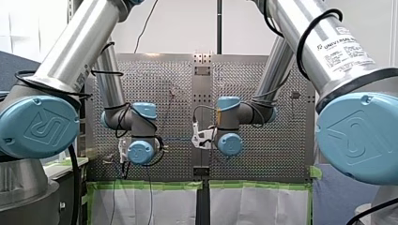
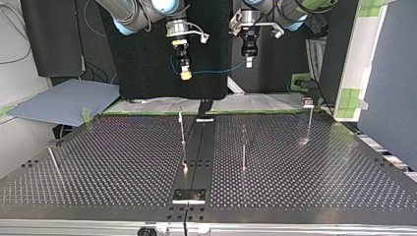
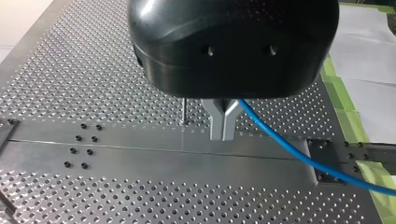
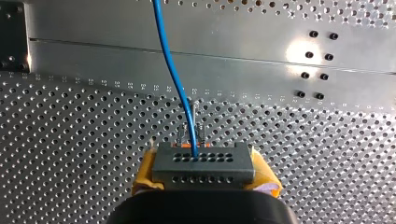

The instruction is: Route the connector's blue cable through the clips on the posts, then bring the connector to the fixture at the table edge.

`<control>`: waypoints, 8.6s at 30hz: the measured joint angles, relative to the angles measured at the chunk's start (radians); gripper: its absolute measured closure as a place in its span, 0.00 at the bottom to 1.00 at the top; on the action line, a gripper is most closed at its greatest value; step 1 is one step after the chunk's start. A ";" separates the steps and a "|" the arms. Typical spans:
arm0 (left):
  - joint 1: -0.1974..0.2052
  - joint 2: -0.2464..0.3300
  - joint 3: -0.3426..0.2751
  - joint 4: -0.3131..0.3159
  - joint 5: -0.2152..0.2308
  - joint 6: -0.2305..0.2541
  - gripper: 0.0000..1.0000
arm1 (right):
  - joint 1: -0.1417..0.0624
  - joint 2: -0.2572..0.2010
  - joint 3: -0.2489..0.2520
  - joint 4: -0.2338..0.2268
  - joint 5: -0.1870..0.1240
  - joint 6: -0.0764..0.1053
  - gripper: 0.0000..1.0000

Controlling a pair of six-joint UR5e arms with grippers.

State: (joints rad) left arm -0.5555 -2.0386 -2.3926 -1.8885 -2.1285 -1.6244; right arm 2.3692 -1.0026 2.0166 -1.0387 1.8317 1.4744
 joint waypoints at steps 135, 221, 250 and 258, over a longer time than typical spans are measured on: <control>0.377 0.281 0.382 -0.391 0.286 0.002 1.00 | -0.127 -0.137 -0.388 0.433 -0.185 0.158 1.00; 0.394 0.162 0.545 -0.461 0.397 -0.024 1.00 | -0.235 -0.123 -0.391 0.428 -0.214 0.170 1.00; 0.410 0.162 0.553 -0.543 0.375 -0.038 0.01 | -0.249 -0.096 -0.436 0.459 -0.234 0.167 1.00; 0.414 0.163 0.553 -0.601 0.431 -0.038 0.01 | -0.249 -0.095 -0.436 0.462 -0.235 0.167 1.00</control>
State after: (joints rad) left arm -0.1414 -1.8755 -1.8399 -2.4895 -1.6979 -1.6626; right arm 2.1205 -1.0981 1.5805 -0.5766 1.5965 1.6409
